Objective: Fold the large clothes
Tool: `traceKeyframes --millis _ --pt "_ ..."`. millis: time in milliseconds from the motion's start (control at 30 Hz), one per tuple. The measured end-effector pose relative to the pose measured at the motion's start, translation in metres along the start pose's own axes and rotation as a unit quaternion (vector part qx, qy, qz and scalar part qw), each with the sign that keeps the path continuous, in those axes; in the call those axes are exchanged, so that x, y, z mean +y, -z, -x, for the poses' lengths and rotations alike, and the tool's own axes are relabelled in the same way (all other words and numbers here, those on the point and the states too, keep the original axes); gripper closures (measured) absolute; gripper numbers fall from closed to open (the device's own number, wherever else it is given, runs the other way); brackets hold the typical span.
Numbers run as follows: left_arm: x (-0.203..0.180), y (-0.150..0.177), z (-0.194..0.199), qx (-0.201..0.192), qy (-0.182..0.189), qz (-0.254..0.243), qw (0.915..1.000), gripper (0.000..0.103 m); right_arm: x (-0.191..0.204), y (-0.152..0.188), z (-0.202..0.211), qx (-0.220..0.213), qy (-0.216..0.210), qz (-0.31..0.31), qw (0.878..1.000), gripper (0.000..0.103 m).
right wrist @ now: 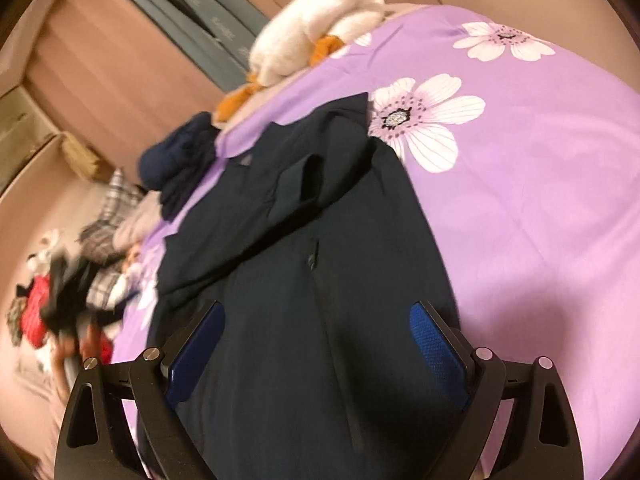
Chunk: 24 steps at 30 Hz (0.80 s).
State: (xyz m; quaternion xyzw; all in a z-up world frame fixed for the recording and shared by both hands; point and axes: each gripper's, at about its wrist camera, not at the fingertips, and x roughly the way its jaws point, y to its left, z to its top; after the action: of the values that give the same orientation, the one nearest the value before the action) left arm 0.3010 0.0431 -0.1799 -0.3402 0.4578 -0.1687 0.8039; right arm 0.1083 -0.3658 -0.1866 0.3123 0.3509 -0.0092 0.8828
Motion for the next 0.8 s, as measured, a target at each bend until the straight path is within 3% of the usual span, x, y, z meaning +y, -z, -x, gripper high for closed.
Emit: traceKeyframes --millis 133,267,533,700,800 --pt "0.069 -0.003 0.02 -0.016 -0.003 0.067 0.9976 0.024 0.006 -0.023 -0.019 0.007 -0.004 -0.005 1.0 0.01" --pt "0.101 -0.009 0.031 -0.025 0.024 0.11 0.9933 0.024 0.017 -0.038 -0.041 0.013 0.028 0.011 0.999 0.01" --pt "0.085 -0.032 0.023 -0.016 0.075 0.107 0.9913 0.024 0.041 -0.049 -0.086 0.001 0.087 0.04 0.995 0.01" --pt "0.066 -0.051 -0.007 -0.022 0.043 0.083 0.9953 0.023 0.041 -0.06 -0.107 -0.002 0.072 0.011 0.997 0.01" --pt "0.072 -0.061 -0.03 -0.036 0.02 0.101 0.994 0.024 0.042 -0.062 -0.113 -0.007 0.068 0.014 0.998 0.01"
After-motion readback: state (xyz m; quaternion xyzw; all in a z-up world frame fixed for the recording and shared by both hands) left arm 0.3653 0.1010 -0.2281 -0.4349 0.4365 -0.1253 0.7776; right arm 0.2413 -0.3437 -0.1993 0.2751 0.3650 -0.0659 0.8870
